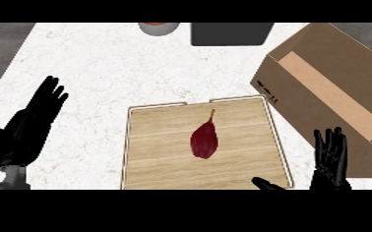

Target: Pick the pear from the tray and place it in the cardboard box

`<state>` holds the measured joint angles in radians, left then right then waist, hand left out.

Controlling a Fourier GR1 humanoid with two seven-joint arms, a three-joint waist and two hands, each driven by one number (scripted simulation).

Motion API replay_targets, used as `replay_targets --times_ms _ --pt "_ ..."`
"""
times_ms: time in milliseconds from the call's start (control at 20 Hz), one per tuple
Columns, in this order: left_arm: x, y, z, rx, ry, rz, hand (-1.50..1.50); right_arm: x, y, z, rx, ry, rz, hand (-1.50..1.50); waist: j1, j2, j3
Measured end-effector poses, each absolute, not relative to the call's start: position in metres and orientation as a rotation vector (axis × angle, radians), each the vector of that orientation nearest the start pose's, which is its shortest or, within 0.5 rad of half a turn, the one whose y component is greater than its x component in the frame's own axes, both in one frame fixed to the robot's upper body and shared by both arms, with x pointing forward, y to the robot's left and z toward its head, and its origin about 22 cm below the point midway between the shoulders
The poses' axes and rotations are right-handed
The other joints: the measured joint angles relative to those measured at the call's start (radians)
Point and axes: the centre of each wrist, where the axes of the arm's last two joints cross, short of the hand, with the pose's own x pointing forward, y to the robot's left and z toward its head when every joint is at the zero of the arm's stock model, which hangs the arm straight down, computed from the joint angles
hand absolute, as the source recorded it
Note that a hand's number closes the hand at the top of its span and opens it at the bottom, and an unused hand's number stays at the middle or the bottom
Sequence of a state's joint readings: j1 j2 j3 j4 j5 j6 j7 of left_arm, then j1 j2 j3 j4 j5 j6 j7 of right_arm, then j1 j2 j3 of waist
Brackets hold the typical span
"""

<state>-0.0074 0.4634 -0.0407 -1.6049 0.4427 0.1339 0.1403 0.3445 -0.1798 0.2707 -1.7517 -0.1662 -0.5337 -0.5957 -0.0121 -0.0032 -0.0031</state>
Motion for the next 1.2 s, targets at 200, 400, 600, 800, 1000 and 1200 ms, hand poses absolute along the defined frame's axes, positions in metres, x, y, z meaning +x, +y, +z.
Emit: replay_targets --times_ms 200,400,600,800,1000,1200 --pt "0.244 0.319 0.050 0.062 -1.449 0.041 0.00 0.136 -0.241 -0.011 -0.474 -1.799 0.029 -1.50 0.015 0.004 -0.003" --pt "0.244 0.318 0.050 0.052 -1.452 0.033 0.00 0.132 -0.243 0.006 -0.490 -1.648 0.210 -1.50 0.027 0.007 -0.004" --pt "0.249 0.316 0.055 0.049 -1.451 0.031 0.00 0.144 -0.232 0.034 -0.467 -1.522 0.328 -1.50 0.032 0.007 -0.003" --pt "0.251 0.318 0.053 0.047 -1.449 0.035 0.00 0.157 -0.210 0.062 -0.409 -1.414 0.388 -1.50 0.028 0.006 -0.001" --pt "0.250 0.328 0.053 0.047 -1.446 0.042 0.00 0.173 -0.202 0.082 -0.373 -1.322 0.433 -1.50 0.023 0.005 0.001" --pt "0.243 0.326 0.050 0.048 -1.441 0.045 0.00 0.186 -0.189 0.084 -0.350 -1.267 0.460 -1.50 0.019 0.003 0.002"
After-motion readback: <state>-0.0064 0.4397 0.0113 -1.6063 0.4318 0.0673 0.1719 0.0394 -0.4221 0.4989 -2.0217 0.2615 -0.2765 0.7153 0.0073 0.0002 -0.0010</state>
